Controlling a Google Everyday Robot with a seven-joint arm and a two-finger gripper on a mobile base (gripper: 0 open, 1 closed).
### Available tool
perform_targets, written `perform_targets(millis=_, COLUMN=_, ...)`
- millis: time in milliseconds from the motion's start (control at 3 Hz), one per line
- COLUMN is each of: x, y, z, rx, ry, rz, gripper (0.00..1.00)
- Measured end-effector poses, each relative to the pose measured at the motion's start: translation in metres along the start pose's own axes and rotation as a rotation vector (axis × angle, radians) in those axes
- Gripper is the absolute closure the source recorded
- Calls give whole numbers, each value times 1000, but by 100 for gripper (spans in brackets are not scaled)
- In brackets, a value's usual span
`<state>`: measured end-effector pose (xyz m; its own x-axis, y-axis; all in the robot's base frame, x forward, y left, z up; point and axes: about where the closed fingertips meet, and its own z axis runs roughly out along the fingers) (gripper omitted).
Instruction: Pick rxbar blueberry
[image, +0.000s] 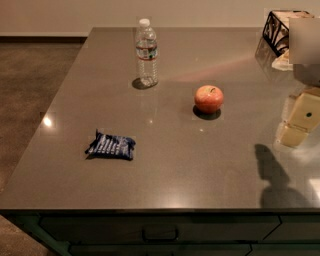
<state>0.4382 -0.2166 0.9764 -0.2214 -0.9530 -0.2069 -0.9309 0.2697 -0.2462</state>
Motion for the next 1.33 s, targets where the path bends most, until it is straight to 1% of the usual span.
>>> perform_targets(millis=333, x=0, y=0, z=0, rx=0, ry=0, rz=0, gripper=0)
perform_targets(millis=667, x=-14, y=5, z=4, rx=-12, ry=-11, rz=-30, gripper=0)
perform_targets(millis=1000, x=-52, y=21, z=17, rx=-31, ry=-20, rz=-94, gripper=0)
perform_targets(millis=1333, x=-95, y=44, z=40, rx=-71, ry=-11, rz=-163, gripper=0)
